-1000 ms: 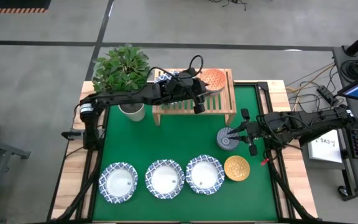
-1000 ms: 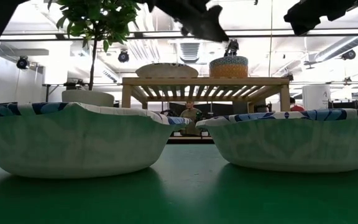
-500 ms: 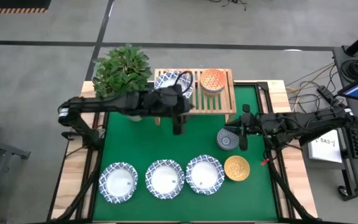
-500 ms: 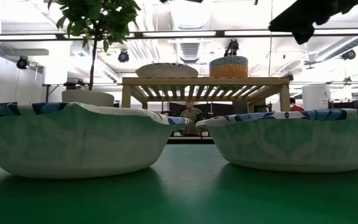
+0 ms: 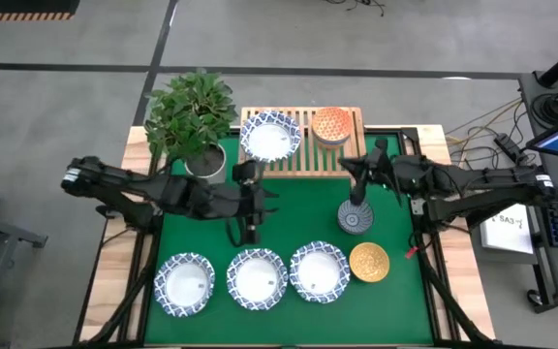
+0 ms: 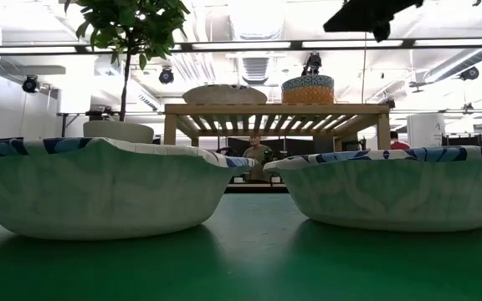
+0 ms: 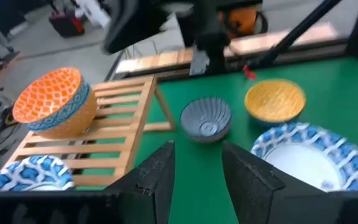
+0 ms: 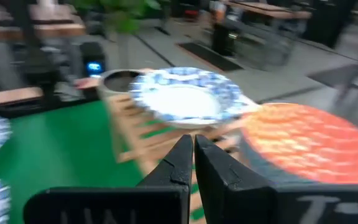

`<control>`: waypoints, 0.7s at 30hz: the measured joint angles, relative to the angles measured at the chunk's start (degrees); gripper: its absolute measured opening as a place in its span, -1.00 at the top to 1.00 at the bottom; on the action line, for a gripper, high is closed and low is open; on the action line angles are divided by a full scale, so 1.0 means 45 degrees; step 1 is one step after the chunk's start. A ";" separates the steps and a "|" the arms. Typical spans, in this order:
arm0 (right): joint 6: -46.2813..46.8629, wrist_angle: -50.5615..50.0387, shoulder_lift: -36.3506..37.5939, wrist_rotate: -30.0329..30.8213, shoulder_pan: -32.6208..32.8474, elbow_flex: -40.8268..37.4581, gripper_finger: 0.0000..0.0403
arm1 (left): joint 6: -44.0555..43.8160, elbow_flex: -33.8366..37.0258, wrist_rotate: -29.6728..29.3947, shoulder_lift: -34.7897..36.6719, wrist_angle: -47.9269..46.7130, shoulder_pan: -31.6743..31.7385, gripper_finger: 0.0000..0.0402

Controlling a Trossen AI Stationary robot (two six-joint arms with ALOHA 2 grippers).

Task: Place and stack bowls onto a shelf
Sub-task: Stack the orange bowl on top of the light blue bowl on the shelf

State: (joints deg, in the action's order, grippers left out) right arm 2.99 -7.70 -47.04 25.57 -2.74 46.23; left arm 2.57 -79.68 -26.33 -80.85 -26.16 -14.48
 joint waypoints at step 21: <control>0.0807 -0.1852 -0.1916 -0.1774 -0.4654 0.1144 0.96 | -0.1219 0.3429 -0.0054 0.2484 0.2483 -0.0529 0.44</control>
State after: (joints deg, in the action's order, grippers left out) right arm 6.62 -16.03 -55.66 17.58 -23.68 51.37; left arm -2.92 -64.25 -26.57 -69.67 -14.98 -16.86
